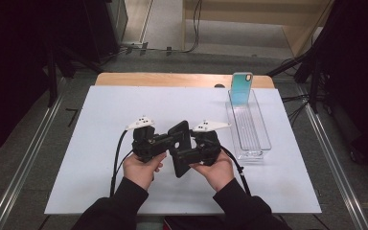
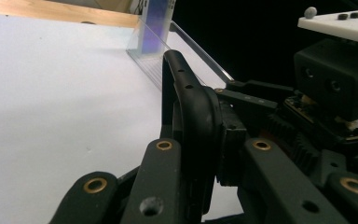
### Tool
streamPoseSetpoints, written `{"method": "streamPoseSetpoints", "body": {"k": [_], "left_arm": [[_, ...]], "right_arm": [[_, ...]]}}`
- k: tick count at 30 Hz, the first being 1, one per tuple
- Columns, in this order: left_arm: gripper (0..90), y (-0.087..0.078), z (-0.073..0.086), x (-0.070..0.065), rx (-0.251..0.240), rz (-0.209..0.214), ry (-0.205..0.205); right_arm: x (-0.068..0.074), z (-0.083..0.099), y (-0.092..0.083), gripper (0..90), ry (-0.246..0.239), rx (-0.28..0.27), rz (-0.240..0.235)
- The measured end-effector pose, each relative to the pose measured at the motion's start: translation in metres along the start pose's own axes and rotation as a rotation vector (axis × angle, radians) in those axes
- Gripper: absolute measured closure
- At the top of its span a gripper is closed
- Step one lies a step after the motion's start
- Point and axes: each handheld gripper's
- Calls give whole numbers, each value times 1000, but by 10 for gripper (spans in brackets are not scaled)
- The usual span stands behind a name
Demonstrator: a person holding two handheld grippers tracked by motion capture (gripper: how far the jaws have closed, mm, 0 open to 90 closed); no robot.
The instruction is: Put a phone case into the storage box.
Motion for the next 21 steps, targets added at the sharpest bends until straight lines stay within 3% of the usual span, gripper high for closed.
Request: {"method": "streamPoseSetpoints", "body": {"k": [2,7,10,21], "left_arm": [[819,-1,0,-1,-1,4,-3],[809,-2,0,0,8,7,-19],[695,-3,-2,-2,5,-14,-11],[490,-18,-22,-2,-9,-63,36]], "right_arm": [[1,0,0,80,-11,1,5],[3,-1,0,107,-23,11,-6],[6,-2,0,114,-60,29,10],[-9,1,-2,116,-42,40,23]]}}
Point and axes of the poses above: each handheld gripper's, and its own axes: y roughly forward along the jaws, z roughly out of its underside, x roughly to its left, and after that the axes turned 14 degrees about -x, right-handed
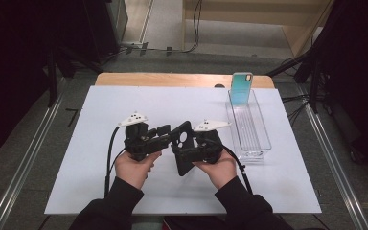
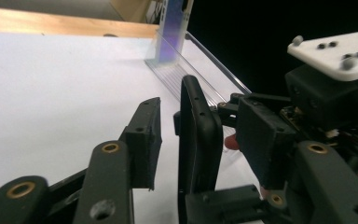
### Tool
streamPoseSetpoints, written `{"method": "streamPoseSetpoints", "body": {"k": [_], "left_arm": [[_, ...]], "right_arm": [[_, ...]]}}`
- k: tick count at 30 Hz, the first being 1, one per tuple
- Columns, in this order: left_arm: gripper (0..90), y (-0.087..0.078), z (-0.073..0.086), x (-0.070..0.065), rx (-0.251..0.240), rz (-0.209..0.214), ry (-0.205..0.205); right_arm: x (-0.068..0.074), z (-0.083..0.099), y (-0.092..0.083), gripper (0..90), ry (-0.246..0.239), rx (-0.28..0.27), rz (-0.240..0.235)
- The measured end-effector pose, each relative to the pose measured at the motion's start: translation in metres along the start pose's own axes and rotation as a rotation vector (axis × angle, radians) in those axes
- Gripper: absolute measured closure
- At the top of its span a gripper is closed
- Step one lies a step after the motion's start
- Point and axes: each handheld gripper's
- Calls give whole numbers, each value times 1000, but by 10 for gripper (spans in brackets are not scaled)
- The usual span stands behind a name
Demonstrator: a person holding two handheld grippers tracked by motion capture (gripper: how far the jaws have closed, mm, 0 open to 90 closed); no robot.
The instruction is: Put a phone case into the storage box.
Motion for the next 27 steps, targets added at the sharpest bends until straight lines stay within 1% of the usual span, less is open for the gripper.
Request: {"method": "streamPoseSetpoints", "body": {"k": [3,5,8,9,11,12,14,15,16,17,19,20,22,24,27], "left_arm": [[468,-4,-3,5,5,2,-25],[449,-5,-4,10,23,0,-39],[419,-6,-4,17,59,12,-60],[417,-6,-3,19,67,19,-60],[388,-6,-3,24,91,39,-61],[385,-6,-2,26,104,58,-61],[350,-5,0,31,145,112,-62],[347,-4,1,33,172,142,-63],[347,-3,3,35,201,168,-58],[346,-2,6,36,235,192,-39],[341,0,12,36,307,221,19],[341,0,15,36,333,231,46],[341,-1,22,37,353,237,100],[341,-2,26,38,366,233,130],[341,-6,29,41,362,239,132]], "right_arm": [[-7,0,-2,115,11,-3,11],[-11,-1,-4,115,24,-5,10],[-17,-2,-7,116,35,-9,0],[-19,-3,-8,115,35,-10,-4],[-23,-6,-10,115,38,-7,-18],[-24,-7,-11,116,42,-6,-34],[-26,-10,-13,115,35,-6,-59],[-28,-12,-14,116,27,-4,-78],[-28,-13,-15,115,23,0,-93],[-29,-15,-17,116,18,1,-105],[-31,-18,-19,115,3,11,-135],[-32,-19,-20,115,-8,13,-147],[-33,-22,-22,115,-22,23,-174],[-34,-24,-25,115,-36,28,-198],[-35,-27,-29,115,-50,35,-221]]}}
Point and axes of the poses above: each handheld gripper's, and its own axes: y roughly forward along the jaws, z roughly out of its underside, x roughly to its left, and after that the axes turned 14 degrees about -x, right-handed
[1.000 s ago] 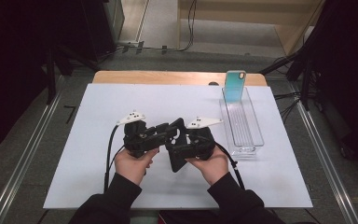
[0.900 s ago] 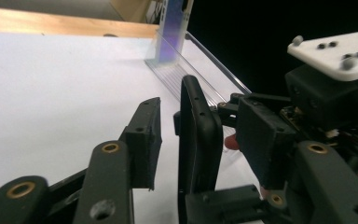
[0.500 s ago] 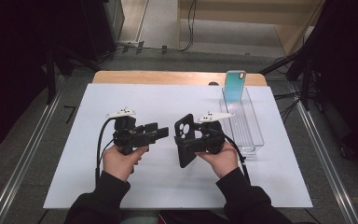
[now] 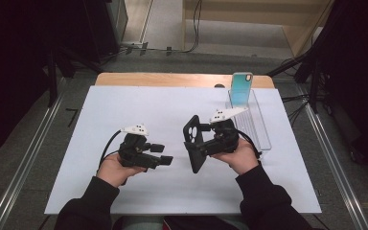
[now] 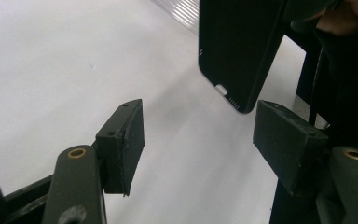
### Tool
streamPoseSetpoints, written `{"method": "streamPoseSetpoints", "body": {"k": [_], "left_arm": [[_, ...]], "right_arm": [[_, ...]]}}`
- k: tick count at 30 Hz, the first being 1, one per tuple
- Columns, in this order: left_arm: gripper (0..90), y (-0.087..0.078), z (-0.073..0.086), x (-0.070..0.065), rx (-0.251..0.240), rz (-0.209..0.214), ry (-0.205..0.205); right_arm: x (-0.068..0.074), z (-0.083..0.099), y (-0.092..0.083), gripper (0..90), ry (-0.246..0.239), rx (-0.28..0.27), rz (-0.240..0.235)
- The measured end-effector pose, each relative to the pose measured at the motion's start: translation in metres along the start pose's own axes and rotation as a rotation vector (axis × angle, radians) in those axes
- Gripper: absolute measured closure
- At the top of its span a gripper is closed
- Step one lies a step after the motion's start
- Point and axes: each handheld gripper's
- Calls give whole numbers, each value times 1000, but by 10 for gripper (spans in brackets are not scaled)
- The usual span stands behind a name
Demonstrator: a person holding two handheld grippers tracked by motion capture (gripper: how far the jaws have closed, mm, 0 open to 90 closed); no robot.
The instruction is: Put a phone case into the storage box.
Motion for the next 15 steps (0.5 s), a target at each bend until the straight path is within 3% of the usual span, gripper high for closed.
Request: {"method": "streamPoseSetpoints", "body": {"k": [10,15], "left_arm": [[340,-16,16,1,-16,-16,27],[339,-23,24,1,-11,-38,27]], "right_arm": [[-6,-13,-18,115,-41,29,-44],[-10,-21,-29,115,-41,4,-55]]}}
Point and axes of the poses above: each handheld gripper's, and its own axes: y roughly forward along the jaws, z roughly out of its underside, x roughly to its left, and after that the axes turned 14 degrees about -x, right-handed
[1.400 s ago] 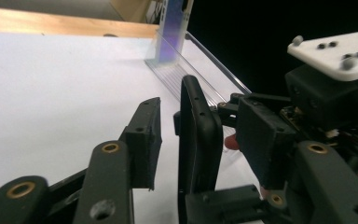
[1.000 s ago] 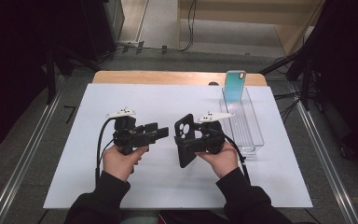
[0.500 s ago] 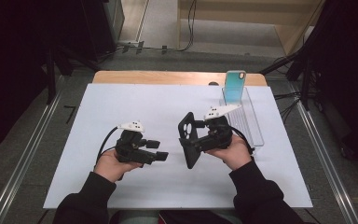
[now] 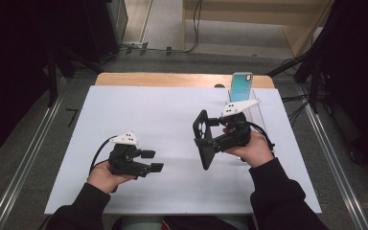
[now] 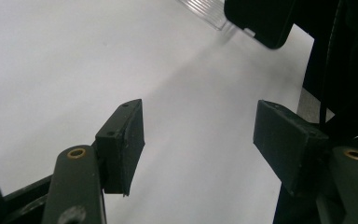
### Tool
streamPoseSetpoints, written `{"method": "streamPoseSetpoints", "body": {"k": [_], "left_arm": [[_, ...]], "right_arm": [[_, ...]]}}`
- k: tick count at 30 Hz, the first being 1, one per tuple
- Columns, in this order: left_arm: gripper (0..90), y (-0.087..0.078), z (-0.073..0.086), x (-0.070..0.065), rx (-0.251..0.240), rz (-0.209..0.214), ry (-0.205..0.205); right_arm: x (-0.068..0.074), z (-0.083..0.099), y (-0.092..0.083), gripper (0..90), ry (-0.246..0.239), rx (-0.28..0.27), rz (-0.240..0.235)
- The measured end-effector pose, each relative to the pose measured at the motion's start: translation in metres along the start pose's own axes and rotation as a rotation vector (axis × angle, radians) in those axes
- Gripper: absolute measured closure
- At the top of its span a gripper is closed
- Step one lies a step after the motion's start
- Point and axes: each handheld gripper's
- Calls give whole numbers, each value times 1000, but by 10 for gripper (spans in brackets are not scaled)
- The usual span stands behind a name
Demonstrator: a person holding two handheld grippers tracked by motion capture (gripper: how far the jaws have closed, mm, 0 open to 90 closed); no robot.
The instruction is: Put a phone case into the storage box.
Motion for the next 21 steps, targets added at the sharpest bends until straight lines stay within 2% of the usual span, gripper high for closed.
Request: {"method": "streamPoseSetpoints", "body": {"k": [8,10,17,21], "left_arm": [[322,-11,10,0,5,-39,0],[322,-14,12,1,2,-52,-2],[322,-24,18,3,-6,-102,-31],[322,-29,20,4,-12,-127,-44]], "right_arm": [[-6,-12,-11,115,3,-8,47],[-9,-15,-13,115,17,-19,69],[-22,-21,-21,115,69,-69,201],[-29,-24,-27,115,75,-89,267]]}}
Point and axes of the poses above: each handheld gripper's, and its own axes: y roughly forward along the jaws, z roughly out of its underside, x roughly to its left, and after that the axes turned 14 degrees about -x, right-handed
